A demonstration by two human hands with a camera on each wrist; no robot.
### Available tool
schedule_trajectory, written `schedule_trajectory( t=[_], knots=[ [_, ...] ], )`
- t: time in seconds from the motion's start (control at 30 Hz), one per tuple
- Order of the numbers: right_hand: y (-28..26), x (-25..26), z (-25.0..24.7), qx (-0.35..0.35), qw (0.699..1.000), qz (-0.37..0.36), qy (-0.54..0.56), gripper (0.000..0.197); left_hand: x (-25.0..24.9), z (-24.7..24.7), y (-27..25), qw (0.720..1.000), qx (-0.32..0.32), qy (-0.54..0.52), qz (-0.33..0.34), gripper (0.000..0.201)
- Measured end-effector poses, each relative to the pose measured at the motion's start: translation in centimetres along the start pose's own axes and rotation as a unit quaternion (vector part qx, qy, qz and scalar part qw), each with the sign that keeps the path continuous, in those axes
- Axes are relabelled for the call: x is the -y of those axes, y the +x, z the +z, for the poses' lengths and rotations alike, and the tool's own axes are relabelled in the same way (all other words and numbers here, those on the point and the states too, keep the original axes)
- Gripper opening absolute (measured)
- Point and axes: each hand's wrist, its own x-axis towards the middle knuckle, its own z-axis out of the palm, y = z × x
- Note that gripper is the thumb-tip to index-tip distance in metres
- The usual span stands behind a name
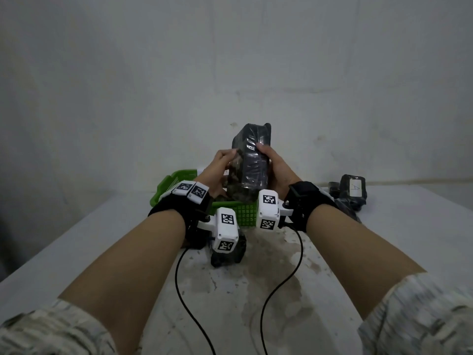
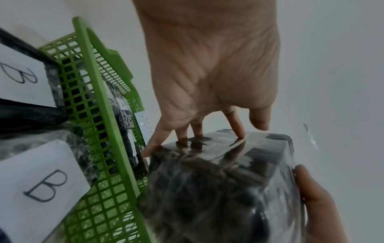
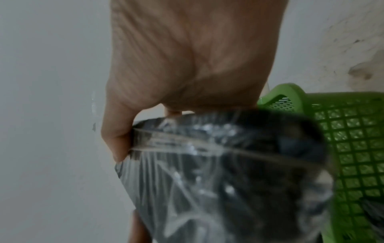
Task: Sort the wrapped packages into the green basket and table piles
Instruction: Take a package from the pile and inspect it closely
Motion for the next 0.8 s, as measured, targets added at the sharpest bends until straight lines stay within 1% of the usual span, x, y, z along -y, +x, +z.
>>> schedule_trajectory(
  t=[0.03, 0.07, 0.1, 0.13, 0.17, 0.3, 0.4, 0.47, 0.5, 0.6, 0.7, 0.8],
  knots=[
    [-0.1, -0.1, 0.1, 0.000, 1.000, -0.007, -0.002, 0.087, -0.2, 0.0, 0.0, 1.000, -0.002, -0.007, -0.001, 0.041],
    [-0.3, 0.0, 0.3, 0.003, 1.000, -0.019, -0.014, 0.078, -0.4, 0.1, -0.2, 1.000, -0.005, -0.014, 0.002, 0.050],
    [-0.5, -0.1, 0.4, 0.007, 0.999, -0.033, -0.031, 0.064, -0.6, 0.2, -0.3, 1.000, -0.009, -0.022, 0.003, 0.056],
    [-0.6, -0.1, 0.5, 0.008, 0.998, -0.044, -0.049, 0.051, -0.8, 0.2, -0.4, 0.999, -0.012, -0.030, 0.002, 0.058],
    [-0.6, -0.1, 0.4, 0.012, 0.997, -0.051, -0.060, 0.045, -0.9, 0.3, -0.5, 0.999, -0.015, -0.036, 0.000, 0.058],
    [-0.3, -0.1, 0.6, 0.027, 0.993, -0.065, -0.094, 0.037, -1.6, 0.6, -0.5, 0.999, -0.037, -0.028, -0.003, 0.068],
    [-0.3, 0.2, 0.8, 0.022, 0.991, -0.078, -0.106, 0.027, -1.9, 0.6, -0.4, 0.998, -0.065, -0.017, 0.011, 0.066],
    [-0.3, 0.1, 0.8, 0.029, 0.991, -0.076, -0.103, 0.028, -2.2, 0.3, -0.3, 0.996, -0.080, -0.028, 0.020, 0.064],
    [-0.4, 0.0, 0.7, 0.038, 0.993, -0.065, -0.091, 0.030, -2.3, 0.2, -0.2, 0.995, -0.088, -0.036, 0.023, 0.065],
    [-0.9, -0.2, 0.9, 0.076, 0.996, -0.029, -0.032, 0.031, -2.6, 0.0, -0.1, 0.993, -0.101, -0.061, 0.027, 0.067],
    [-0.9, -0.3, 0.9, 0.075, 0.997, -0.027, 0.002, 0.032, -2.5, -0.1, -0.4, 0.997, -0.075, -0.026, 0.012, 0.070],
    [-1.0, -0.1, 0.7, 0.066, 0.997, -0.026, -0.013, 0.031, -1.8, -0.2, -0.2, 0.998, -0.065, 0.006, 0.016, 0.077]
  ],
)
